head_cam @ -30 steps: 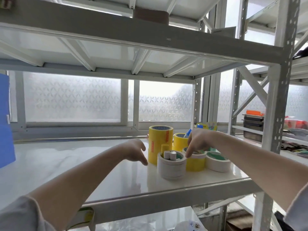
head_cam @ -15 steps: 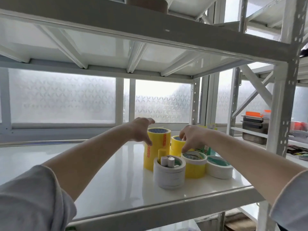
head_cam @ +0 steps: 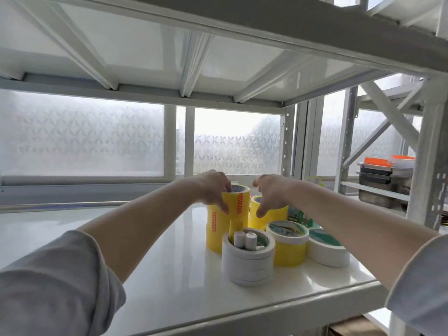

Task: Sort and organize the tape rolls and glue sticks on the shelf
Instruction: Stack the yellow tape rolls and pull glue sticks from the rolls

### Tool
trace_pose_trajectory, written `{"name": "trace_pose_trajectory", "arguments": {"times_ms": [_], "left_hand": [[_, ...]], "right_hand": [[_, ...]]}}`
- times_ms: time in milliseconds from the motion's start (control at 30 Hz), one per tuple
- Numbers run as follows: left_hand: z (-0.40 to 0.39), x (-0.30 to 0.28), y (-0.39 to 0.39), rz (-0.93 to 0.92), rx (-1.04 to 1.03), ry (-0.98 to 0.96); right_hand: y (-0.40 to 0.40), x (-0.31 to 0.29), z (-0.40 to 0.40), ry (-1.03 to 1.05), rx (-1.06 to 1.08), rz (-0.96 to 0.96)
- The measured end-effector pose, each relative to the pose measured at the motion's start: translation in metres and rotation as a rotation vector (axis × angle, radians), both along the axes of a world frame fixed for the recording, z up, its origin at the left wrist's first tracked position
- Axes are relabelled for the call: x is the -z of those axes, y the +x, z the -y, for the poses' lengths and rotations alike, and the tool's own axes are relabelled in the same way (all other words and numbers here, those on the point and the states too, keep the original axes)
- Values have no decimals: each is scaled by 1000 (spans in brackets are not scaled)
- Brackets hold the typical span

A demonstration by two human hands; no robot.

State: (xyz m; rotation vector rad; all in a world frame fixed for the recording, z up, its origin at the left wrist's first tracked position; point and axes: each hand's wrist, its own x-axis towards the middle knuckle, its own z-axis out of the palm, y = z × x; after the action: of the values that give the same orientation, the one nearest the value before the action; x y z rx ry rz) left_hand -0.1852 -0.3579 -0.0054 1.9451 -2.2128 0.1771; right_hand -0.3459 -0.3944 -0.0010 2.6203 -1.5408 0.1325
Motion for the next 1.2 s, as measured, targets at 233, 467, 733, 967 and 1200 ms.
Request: {"name": "trace_pose_trajectory", "arguments": {"times_ms": [233, 467, 733, 967, 1200], "left_hand": [[8, -6, -1, 34, 22, 52], [12, 2, -7, -25, 23, 79], [5, -10, -8, -89, 56, 22], [-14, -39, 10, -93, 64, -65], [-60, -46, 82, -102, -25, -121]], "right_hand": [[-9, 1, -1, 1, 7, -13], [-16, 2, -5, 33, 0, 4], [-14, -5, -5, 5, 6, -11], [2, -9, -12, -9, -48, -6], [25, 6, -13, -3, -133, 95]]}}
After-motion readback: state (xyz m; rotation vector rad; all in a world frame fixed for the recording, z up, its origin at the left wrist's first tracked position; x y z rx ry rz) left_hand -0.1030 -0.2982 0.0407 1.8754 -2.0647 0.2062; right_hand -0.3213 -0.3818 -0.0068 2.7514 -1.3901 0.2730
